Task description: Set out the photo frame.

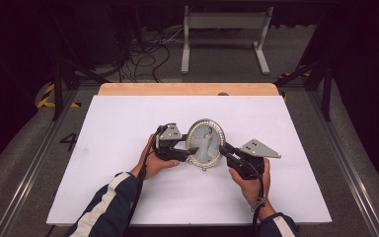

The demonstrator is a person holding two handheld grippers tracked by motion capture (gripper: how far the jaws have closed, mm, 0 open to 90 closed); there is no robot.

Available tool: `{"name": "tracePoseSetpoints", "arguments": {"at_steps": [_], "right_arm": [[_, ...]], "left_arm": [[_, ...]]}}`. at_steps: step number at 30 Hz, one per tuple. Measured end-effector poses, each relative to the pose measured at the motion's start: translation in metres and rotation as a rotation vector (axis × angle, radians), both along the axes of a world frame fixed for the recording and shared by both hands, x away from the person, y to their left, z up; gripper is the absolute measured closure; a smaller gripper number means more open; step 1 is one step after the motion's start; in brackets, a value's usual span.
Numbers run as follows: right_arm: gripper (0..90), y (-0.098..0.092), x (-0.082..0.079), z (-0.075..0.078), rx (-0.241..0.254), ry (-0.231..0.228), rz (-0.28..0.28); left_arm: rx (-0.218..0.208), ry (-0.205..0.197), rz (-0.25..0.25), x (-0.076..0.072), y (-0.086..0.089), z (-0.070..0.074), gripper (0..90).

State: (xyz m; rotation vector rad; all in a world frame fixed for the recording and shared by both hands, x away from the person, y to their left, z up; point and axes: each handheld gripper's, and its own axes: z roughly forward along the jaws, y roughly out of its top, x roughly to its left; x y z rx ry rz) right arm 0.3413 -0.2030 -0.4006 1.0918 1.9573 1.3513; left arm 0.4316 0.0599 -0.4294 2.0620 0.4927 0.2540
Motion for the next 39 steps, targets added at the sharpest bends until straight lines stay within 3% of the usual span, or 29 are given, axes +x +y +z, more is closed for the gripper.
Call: {"name": "tracePoseSetpoints", "arguments": {"at_steps": [3,6,16,21,24,26,30,35,39], "right_arm": [[78.7,0.000,0.000,0.000,-0.002,-0.004,-0.001],[77.8,0.001,0.003,-0.002,0.004,-0.002,-0.009],[76.7,0.006,0.011,-0.002,-0.007,-0.006,0.004],[76.4,0.008,0.013,-0.002,-0.009,-0.012,0.006],[73.9,0.008,0.013,-0.002,-0.015,-0.009,0.002],[70.6,0.005,0.010,-0.002,0.008,-0.019,-0.014],[73.9,-0.005,0.003,0.001,0.044,-0.021,-0.014],[81.0,-0.003,-0.002,-0.004,-0.016,-0.013,0.023],[84.7,0.001,-0.002,-0.009,-0.044,0.002,0.022]], "left_arm": [[-0.002,0.008,-0.001,0.000,0.002,0.000,46.5],[0.087,-0.051,0.010,-0.008,0.002,0.005,48.4],[0.147,-0.081,0.025,-0.015,0.011,0.006,56.9],[0.124,-0.066,0.038,-0.016,0.015,0.004,58.5],[0.073,-0.058,0.039,-0.015,0.017,0.005,58.6],[0.047,-0.048,0.044,-0.015,0.019,0.007,58.3],[0.034,-0.056,0.045,-0.014,0.020,0.007,55.4],[0.025,-0.051,0.051,-0.015,0.021,0.008,56.6],[0.026,-0.051,0.054,-0.014,0.023,0.008,60.7]]}}
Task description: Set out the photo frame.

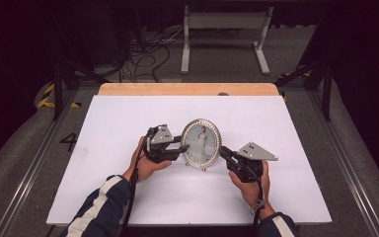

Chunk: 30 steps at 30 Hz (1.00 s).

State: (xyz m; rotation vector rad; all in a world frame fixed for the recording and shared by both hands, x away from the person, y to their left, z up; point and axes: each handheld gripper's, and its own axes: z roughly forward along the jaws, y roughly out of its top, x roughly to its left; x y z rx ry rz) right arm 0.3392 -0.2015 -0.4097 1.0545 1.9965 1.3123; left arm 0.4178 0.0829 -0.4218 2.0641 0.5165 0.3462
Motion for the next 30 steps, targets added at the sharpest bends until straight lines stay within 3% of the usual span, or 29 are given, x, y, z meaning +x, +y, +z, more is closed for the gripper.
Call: {"name": "tracePoseSetpoints", "arguments": {"at_steps": [17,25,30], "right_arm": [[85.8,-0.0006,0.0001,-0.0013,-0.018,-0.006,-0.028],[84.6,0.0009,0.0026,-0.0058,-0.011,0.029,-0.015],[84.6,0.0008,0.0033,-0.0061,-0.010,0.027,-0.012]], "left_arm": [[0.019,-0.001,-0.003,0.0005,0.0003,-0.0015,65.4],[0.028,0.005,-0.011,0.0009,0.0014,-0.0020,66.9],[0.032,0.003,-0.013,0.0009,0.0019,-0.0025,67.2]]}}
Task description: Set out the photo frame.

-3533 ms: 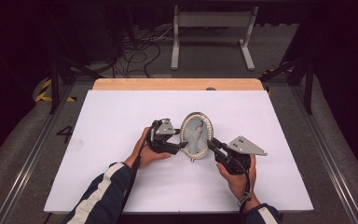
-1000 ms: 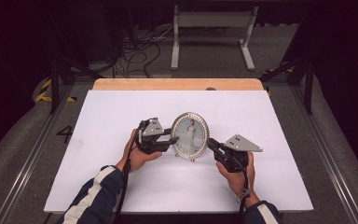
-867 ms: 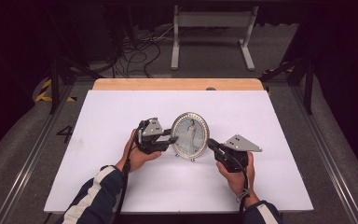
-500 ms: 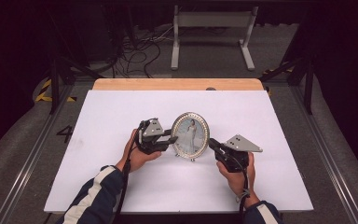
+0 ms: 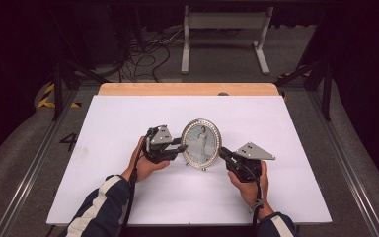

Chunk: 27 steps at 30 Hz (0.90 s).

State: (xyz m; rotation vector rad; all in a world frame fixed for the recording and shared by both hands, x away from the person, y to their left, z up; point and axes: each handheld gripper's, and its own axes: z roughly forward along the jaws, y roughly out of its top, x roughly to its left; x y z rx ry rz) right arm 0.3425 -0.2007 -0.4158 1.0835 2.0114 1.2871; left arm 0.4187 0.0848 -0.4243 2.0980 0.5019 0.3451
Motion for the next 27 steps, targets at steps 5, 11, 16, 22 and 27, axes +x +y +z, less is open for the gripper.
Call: {"name": "tracePoseSetpoints", "arguments": {"at_steps": [5,11,16,22,27], "right_arm": [[84.5,-0.001,0.001,0.000,0.004,0.002,0.001],[84.4,-0.003,0.006,-0.002,0.019,0.016,-0.008],[84.2,0.001,0.009,0.000,0.018,0.008,-0.003],[83.6,0.002,0.016,0.000,0.035,0.019,0.002],[83.4,0.002,0.020,0.000,0.037,0.019,0.013]], "left_arm": [[0.000,0.000,0.000,-0.002,0.000,0.001,67.4],[0.004,-0.005,0.003,-0.005,0.001,0.001,67.4],[0.016,-0.001,0.005,-0.008,0.005,-0.001,67.2],[0.050,-0.025,0.012,-0.013,0.005,-0.001,67.3],[0.039,-0.022,0.017,-0.015,0.006,-0.002,65.0]]}}
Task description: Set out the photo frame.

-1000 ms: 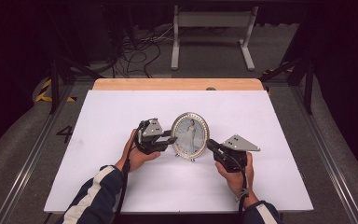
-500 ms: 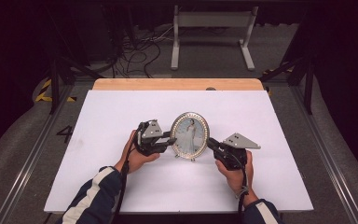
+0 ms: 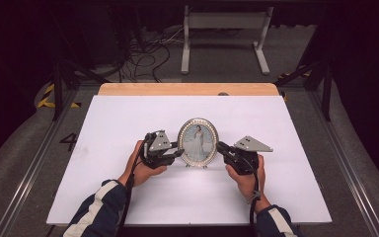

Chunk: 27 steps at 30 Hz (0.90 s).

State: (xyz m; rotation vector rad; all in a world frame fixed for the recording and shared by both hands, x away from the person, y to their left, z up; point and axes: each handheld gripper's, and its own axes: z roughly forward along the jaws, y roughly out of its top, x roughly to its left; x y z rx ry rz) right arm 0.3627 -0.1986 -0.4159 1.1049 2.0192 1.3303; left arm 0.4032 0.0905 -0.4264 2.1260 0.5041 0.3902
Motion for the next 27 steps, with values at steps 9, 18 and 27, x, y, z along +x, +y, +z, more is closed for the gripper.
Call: {"name": "tracePoseSetpoints", "arguments": {"at_steps": [9,18,27], "right_arm": [[83.6,-0.0012,-0.0022,0.0002,-0.014,-0.009,0.008],[83.4,-0.0012,-0.0029,-0.0019,-0.018,0.000,0.014],[83.4,-0.0002,-0.0036,-0.0014,-0.060,-0.012,0.023]], "left_arm": [[-0.021,-0.005,-0.009,0.0002,0.0012,0.0004,64.2],[-0.014,-0.008,-0.004,0.0004,0.0008,-0.0006,67.5],[-0.003,-0.018,-0.005,-0.0005,0.0009,-0.0003,65.8]]}}
